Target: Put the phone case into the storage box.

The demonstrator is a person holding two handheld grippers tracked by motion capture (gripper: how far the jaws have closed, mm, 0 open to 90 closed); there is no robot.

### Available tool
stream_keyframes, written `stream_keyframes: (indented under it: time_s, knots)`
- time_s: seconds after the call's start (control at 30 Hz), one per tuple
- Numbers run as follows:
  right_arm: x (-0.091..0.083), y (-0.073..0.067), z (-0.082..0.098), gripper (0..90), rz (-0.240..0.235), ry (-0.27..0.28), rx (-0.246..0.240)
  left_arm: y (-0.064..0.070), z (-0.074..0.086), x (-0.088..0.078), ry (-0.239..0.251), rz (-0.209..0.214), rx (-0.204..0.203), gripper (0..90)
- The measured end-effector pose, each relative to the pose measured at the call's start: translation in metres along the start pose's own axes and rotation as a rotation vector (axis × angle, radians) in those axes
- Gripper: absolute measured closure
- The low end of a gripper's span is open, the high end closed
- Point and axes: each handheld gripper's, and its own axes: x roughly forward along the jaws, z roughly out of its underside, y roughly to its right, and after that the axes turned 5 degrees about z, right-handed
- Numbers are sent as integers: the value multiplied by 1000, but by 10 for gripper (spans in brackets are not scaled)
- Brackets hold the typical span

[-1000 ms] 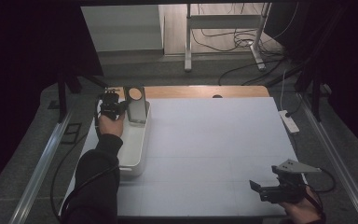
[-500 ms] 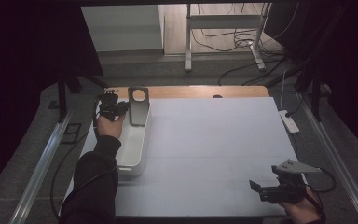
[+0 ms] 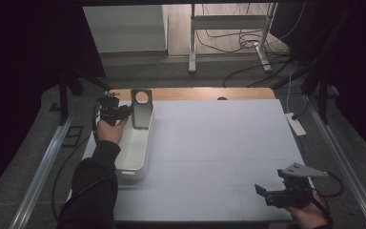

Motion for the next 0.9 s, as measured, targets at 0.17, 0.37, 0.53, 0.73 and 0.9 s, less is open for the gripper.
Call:
stream_keyframes:
  time_s: [0.17, 0.37, 0.53, 0.73, 0.9]
  knots:
    - [0, 0, 0, 1, 0, -1, -2, 0, 2, -2, -9, 26, 5, 621]
    - [0, 0, 0, 1, 0, -1, -4, 1, 4, -7, -15, 49, 7, 593]
    - [1, 0, 0, 1, 2, -3, -7, 3, 5, -10, -34, 71, 31, 567]
    - [1, 0, 0, 1, 2, -5, -7, 6, 8, -14, -45, 77, 54, 548]
    - [1, 0, 0, 1, 1, -4, -7, 9, 12, -18, -57, 104, 65, 514]
